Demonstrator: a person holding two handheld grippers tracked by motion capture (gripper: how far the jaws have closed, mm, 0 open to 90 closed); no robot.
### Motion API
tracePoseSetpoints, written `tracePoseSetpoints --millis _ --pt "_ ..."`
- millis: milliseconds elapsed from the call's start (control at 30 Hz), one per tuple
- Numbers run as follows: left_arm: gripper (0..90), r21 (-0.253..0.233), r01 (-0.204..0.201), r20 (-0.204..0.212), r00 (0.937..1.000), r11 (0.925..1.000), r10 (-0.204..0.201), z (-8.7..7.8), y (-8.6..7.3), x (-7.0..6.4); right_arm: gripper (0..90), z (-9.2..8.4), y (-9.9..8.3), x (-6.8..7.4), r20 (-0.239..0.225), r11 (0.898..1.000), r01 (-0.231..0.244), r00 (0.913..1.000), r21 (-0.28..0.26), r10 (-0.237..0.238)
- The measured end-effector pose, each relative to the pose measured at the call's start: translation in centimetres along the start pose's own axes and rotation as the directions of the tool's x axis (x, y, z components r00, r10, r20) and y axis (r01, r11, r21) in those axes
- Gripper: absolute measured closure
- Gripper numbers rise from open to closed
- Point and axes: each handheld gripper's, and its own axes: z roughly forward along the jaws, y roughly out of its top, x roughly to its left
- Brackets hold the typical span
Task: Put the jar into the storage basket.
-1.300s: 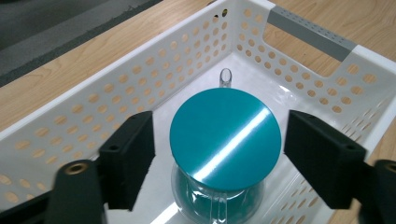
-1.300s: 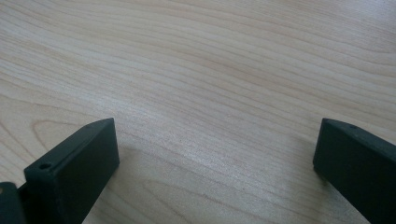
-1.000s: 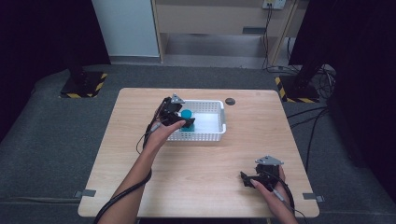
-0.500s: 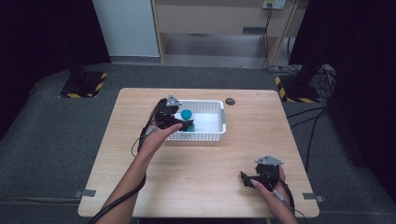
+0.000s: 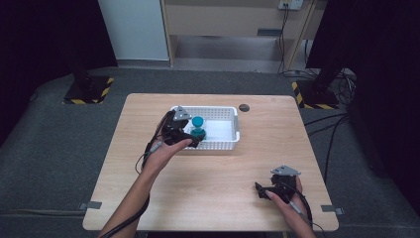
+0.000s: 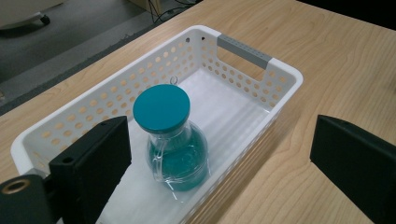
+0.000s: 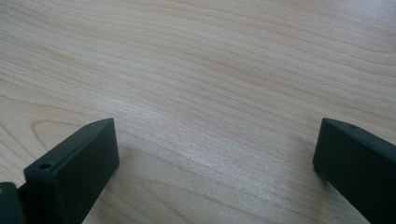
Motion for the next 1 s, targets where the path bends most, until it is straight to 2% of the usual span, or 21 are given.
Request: tracePoseSetpoints --millis 333,600,1000 --pt "4.2 -0.010 -0.008 0.007 0.9999 0.9999 0.009 -0.3 -0.3 -0.6 0.2 0.0 0.0 0.0 0.000 1.000 0.000 1.0000 0.000 0.000" --pt "4.1 -0.013 -0.029 0.028 0.9992 0.9995 0.029 -0.9 -0.9 -1.8 0.2 0.0 0.0 0.0 0.000 1.000 0.000 1.0000 0.000 0.000" --pt "4.2 0.009 -0.048 0.069 0.9965 0.9988 0.047 -1.2 -3.0 -3.8 0.2 0.0 0.0 0.0 0.001 1.000 0.001 1.0000 0.000 -0.001"
